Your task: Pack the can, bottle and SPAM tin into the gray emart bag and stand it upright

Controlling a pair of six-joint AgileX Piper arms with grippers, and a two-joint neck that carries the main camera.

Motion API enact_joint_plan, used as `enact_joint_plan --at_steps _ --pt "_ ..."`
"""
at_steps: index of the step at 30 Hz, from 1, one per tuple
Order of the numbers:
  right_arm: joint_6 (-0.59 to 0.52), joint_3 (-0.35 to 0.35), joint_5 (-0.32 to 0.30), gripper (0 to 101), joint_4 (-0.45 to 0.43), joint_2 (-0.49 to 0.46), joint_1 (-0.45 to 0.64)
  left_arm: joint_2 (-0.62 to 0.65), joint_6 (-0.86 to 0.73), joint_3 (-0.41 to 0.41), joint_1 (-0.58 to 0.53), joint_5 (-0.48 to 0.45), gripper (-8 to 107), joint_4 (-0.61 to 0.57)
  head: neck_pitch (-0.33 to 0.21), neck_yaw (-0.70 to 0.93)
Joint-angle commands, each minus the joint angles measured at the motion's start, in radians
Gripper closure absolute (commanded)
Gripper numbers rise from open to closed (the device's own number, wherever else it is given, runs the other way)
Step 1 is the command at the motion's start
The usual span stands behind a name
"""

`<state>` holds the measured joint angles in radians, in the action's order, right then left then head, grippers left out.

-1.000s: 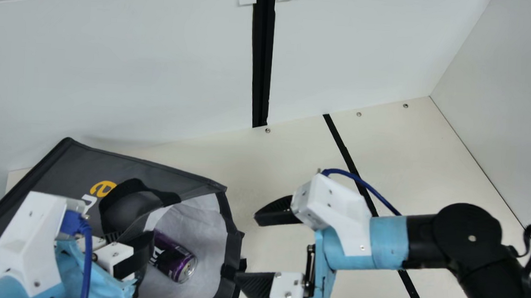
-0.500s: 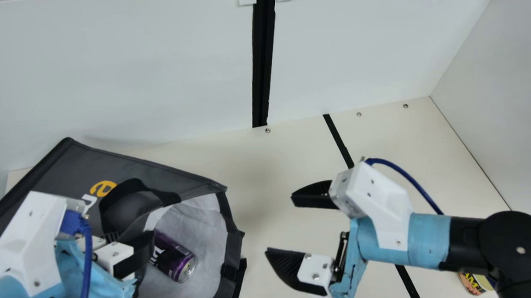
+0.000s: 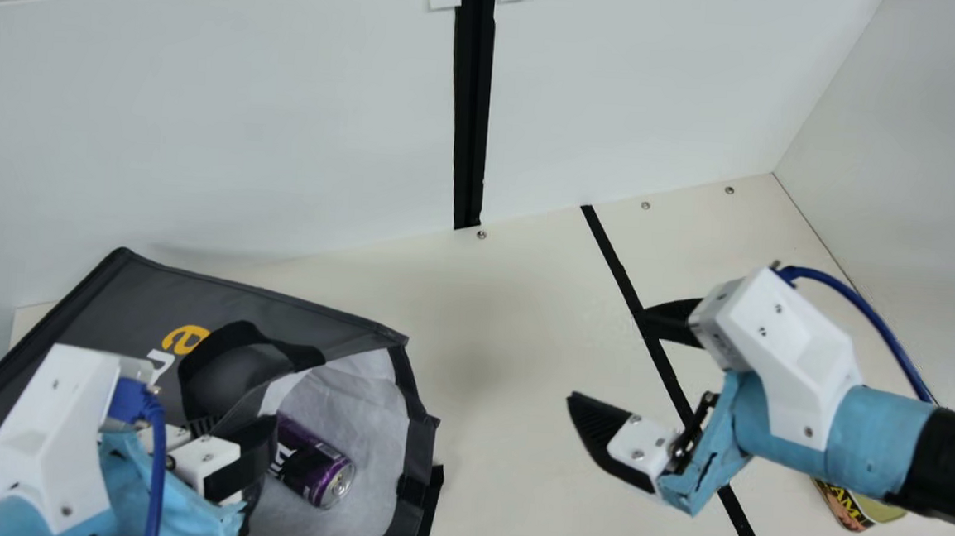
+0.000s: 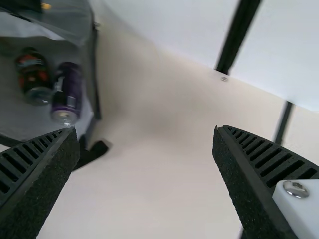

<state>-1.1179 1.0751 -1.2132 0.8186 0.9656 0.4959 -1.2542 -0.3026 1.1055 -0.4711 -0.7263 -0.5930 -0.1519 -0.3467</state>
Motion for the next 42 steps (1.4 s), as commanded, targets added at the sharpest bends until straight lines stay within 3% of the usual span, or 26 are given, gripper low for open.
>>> enact_joint_plan --at_steps 1,15,22,29,35,42 --pt "0.026 0.013 0.017 6 -0.067 -0.009 0.007 0.0 0.0 0.0 0.0 0.0 107 0.0 -0.023 -0.002" --pt "0.211 0.111 0.025 6 -0.448 -0.076 -0.048 0.0 0.0 0.0 0.0 0.0 107 0.0 -0.023 -0.002" --pt "0.316 0.153 -0.007 6 -0.592 -0.096 -0.085 0.0 0.0 0.0 0.0 0.0 107 0.0 -0.023 -0.002" --pt "0.432 0.147 -0.007 6 -0.727 -0.111 -0.14 0.0 0.0 0.0 0.0 0.0 107 0.0 -0.023 -0.002" --pt "0.522 0.134 -0.007 6 -0.814 -0.124 -0.154 0.0 0.0 0.0 0.0 0.0 107 0.0 -0.023 -0.002" --pt "0.632 0.135 -0.007 6 -0.838 -0.138 -0.109 0.0 0.0 0.0 0.0 0.0 107 0.0 -0.023 -0.002"
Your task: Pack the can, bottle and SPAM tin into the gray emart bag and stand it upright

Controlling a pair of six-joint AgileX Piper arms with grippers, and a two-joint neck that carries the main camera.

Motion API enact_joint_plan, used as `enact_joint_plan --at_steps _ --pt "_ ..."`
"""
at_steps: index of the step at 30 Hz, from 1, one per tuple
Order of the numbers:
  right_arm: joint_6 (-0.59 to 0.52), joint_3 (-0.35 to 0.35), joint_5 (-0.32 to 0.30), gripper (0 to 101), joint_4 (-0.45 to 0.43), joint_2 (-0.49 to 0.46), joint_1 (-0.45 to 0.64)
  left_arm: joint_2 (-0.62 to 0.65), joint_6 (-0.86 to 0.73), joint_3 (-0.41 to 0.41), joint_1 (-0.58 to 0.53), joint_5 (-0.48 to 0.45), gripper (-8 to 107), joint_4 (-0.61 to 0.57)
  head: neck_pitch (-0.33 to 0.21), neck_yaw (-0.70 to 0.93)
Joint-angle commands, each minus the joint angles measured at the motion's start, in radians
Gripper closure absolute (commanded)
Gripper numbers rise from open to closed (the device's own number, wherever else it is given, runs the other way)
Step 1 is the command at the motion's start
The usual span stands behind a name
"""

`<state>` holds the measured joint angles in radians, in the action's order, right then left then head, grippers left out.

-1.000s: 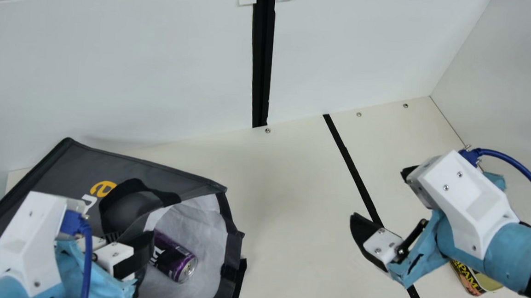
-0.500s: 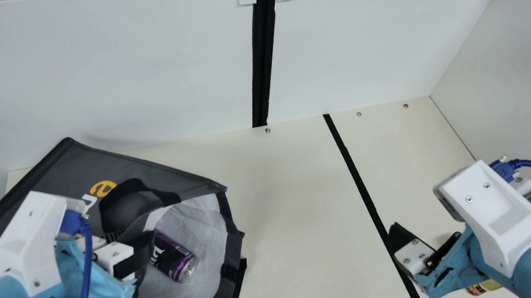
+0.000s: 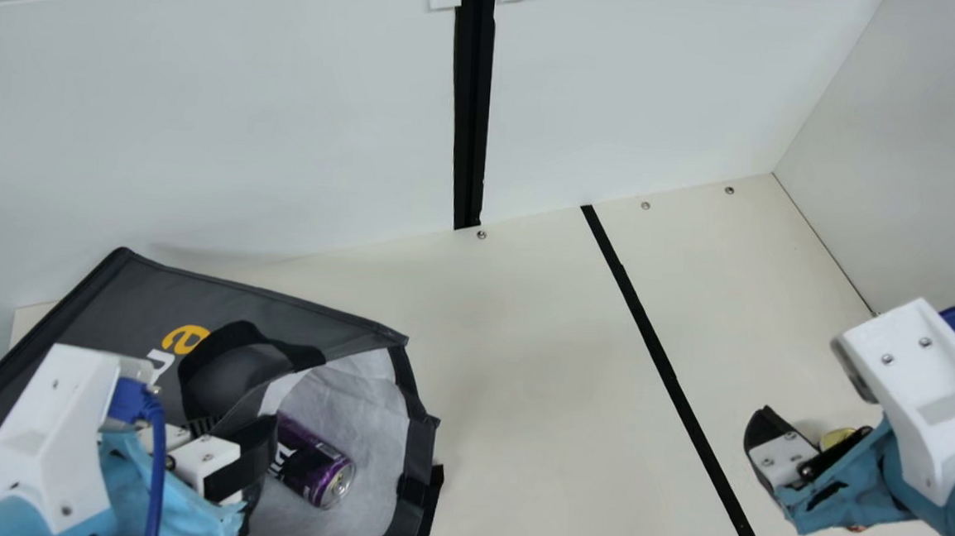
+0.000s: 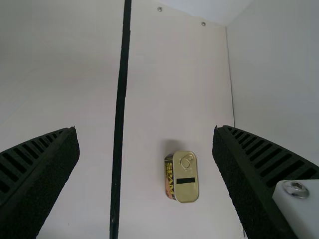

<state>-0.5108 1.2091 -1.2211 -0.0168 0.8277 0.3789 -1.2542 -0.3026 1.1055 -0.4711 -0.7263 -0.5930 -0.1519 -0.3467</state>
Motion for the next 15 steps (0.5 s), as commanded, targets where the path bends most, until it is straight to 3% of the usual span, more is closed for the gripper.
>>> enact_joint_plan --at_steps 1,15 --pt "0.042 0.003 0.001 6 -0.003 -0.002 0.016 0.0 0.0 0.0 0.0 0.0 107 0.0 -0.023 -0.002" --pt "0.273 0.043 0.001 6 0.004 -0.023 0.106 0.0 0.0 0.0 0.0 0.0 107 0.0 -0.023 -0.002"
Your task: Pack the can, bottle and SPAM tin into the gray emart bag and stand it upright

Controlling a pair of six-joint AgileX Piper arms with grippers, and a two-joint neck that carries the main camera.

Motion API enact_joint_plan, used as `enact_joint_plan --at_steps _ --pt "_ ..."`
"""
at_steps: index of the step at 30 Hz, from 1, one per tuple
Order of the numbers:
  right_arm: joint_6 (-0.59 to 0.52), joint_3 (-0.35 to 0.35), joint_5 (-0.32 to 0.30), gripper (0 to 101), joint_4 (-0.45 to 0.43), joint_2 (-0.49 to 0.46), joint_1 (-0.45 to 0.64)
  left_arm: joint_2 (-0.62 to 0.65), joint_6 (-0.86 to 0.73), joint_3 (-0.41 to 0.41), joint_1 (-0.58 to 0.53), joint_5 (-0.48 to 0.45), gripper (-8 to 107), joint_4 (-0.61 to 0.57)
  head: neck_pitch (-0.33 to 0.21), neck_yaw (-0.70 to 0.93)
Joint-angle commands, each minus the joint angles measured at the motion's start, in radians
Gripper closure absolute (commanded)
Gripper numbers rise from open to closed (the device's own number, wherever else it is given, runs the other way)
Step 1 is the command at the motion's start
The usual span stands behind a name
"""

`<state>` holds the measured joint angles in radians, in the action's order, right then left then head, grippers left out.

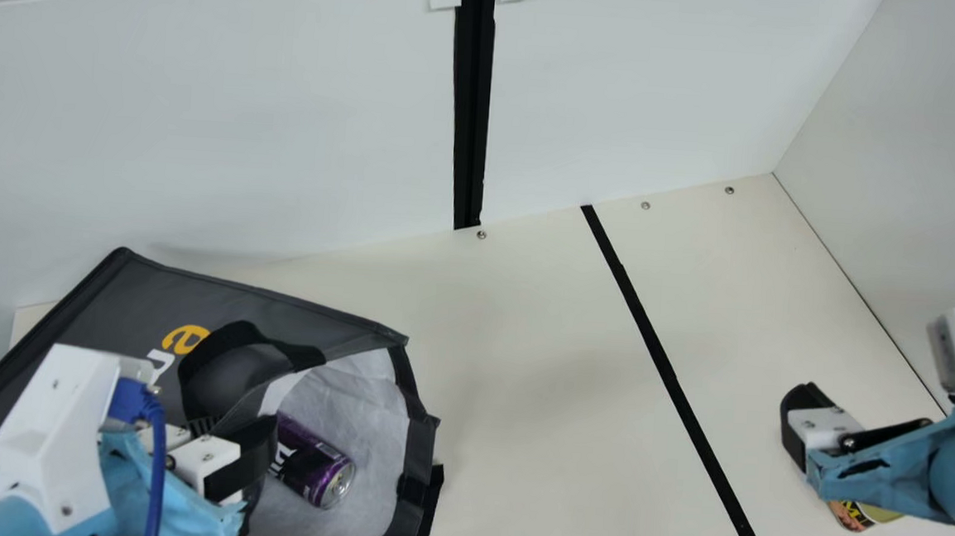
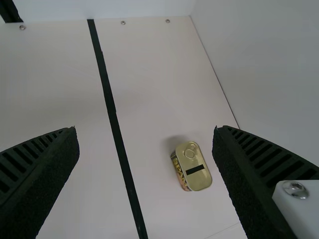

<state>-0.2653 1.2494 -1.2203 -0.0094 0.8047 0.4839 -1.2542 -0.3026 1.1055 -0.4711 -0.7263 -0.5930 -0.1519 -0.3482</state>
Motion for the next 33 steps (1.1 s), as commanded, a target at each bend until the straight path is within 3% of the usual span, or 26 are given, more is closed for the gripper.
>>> enact_joint_plan --at_steps 1,19,33 --pt "0.043 0.007 0.0 6 -0.005 -0.001 0.003 0.0 0.0 0.0 0.0 0.0 107 0.0 -0.023 -0.001" --pt "0.293 0.056 0.0 6 -0.022 -0.018 0.034 0.0 0.0 0.0 0.0 0.0 107 0.0 -0.023 -0.001" --pt "0.357 0.066 0.0 6 -0.028 -0.02 0.034 0.0 0.0 0.0 0.0 0.0 107 0.0 -0.023 -0.001"
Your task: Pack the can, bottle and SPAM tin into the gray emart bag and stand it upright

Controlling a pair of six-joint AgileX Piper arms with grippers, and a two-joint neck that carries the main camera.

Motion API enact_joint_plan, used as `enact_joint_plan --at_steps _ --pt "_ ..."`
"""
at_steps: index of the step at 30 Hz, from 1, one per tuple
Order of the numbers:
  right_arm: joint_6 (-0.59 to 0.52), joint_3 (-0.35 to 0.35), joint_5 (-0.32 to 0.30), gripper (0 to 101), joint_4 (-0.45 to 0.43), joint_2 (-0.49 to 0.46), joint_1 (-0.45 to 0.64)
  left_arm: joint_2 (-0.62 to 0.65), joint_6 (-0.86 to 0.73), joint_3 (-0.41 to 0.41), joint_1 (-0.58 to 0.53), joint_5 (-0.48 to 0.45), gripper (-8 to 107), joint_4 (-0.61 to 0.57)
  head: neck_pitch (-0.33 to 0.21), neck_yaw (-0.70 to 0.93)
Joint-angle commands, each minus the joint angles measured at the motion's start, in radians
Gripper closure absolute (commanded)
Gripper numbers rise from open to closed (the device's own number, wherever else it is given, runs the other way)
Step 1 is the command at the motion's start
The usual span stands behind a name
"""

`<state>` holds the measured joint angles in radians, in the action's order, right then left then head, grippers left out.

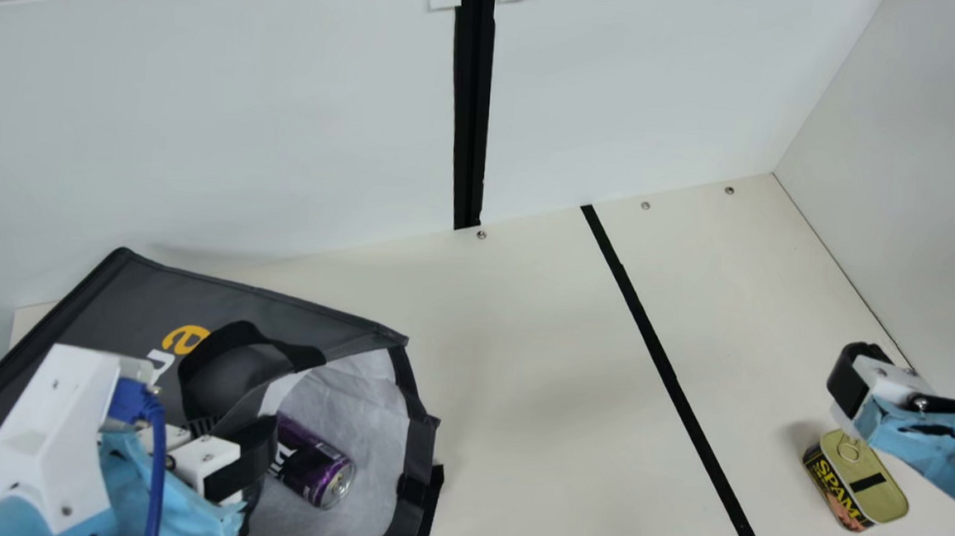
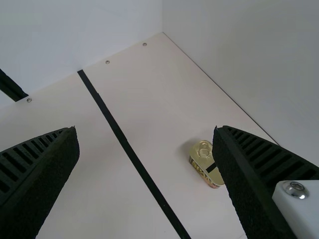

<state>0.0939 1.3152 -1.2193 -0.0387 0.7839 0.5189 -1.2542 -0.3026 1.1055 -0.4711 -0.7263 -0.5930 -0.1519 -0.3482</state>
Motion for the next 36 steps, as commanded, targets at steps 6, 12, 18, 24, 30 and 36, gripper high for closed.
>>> enact_joint_plan --at_steps 6,12,18,24,30,36 --pt "-0.037 -0.01 -0.001 6 -0.003 0.004 -0.008 0.0 0.0 0.0 0.0 0.0 107 0.0 -0.023 -0.001" --pt "-0.121 -0.016 -0.001 6 -0.001 0.016 -0.002 0.0 0.0 0.0 0.0 0.0 107 0.0 -0.023 -0.001" --pt "-0.236 -0.024 -0.001 6 0.019 0.039 0.021 0.0 0.0 0.0 0.0 0.0 107 0.0 -0.023 -0.001" --pt "-0.357 -0.044 -0.001 6 0.061 0.067 0.067 0.0 0.0 0.0 0.0 0.0 107 0.0 -0.023 -0.001" --pt "-0.48 -0.07 -0.001 6 0.109 0.097 0.12 0.0 0.0 0.0 0.0 0.0 107 0.0 -0.023 -0.001" --pt "-0.612 -0.089 -0.001 6 0.16 0.131 0.184 0.0 0.0 0.0 0.0 0.0 107 0.0 -0.023 -0.001"
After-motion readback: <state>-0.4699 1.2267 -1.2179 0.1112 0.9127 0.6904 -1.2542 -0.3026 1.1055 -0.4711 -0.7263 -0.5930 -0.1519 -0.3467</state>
